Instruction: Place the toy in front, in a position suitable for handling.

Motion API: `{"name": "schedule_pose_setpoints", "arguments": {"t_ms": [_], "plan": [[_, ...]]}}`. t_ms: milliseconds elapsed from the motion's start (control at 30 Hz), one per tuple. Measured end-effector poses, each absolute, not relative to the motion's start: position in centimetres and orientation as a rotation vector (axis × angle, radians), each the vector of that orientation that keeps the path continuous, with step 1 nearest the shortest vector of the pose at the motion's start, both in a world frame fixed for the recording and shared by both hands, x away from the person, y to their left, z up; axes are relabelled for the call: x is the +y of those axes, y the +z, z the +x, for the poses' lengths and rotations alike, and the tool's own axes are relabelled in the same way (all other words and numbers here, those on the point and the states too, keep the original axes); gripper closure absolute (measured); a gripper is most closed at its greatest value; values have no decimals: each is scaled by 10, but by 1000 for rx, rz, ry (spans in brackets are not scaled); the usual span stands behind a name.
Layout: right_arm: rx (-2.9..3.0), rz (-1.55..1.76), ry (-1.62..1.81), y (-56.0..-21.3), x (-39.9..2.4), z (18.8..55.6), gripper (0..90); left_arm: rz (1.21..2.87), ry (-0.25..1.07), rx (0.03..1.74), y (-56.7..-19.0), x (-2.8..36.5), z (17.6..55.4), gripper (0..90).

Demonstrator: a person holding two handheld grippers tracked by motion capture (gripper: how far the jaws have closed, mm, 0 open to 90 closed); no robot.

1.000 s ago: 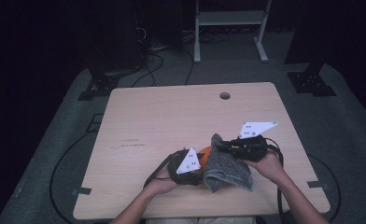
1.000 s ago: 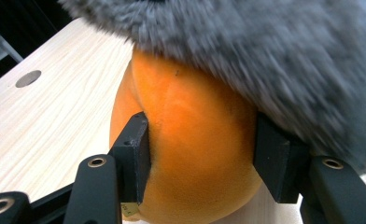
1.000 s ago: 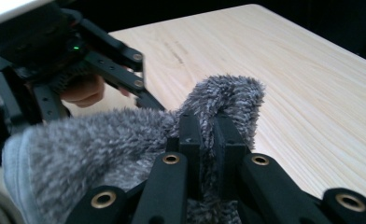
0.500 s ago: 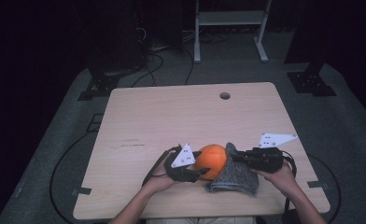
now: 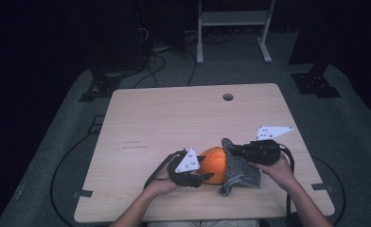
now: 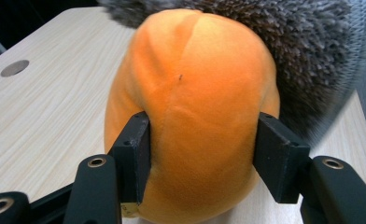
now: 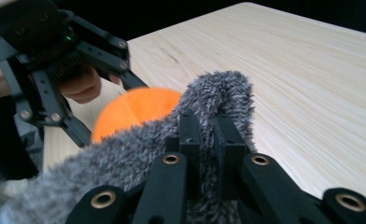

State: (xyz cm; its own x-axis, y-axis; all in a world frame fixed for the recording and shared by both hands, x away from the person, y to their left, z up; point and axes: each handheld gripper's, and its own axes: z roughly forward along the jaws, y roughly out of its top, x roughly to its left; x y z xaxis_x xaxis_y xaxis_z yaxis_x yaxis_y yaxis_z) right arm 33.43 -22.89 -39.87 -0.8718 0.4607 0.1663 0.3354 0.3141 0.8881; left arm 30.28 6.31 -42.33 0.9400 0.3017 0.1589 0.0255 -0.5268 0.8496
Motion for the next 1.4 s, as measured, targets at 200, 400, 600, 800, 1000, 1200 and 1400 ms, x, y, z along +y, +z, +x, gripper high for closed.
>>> {"name": "schedule_pose_setpoints", "arguments": {"t_ms": [200,400,600,800,1000,1200,1400], "plan": [[2422,814,1608,-412,-241,325,834,2077,344,283,-423,64,306,425],[2395,770,1634,-401,-243,309,833,2013,308,363,-415,69,311,446],[2392,591,1646,-366,-212,295,833,1992,309,362,-406,67,306,450],[2438,627,1552,-374,-194,306,834,2034,320,364,-412,69,307,410],[2438,694,1582,-391,-207,309,834,1966,237,359,-418,83,320,160],[2402,756,1561,-395,-233,311,832,2010,174,401,-436,87,337,114],[2360,855,1588,-406,-255,315,831,2070,110,393,-452,72,341,99]]}}
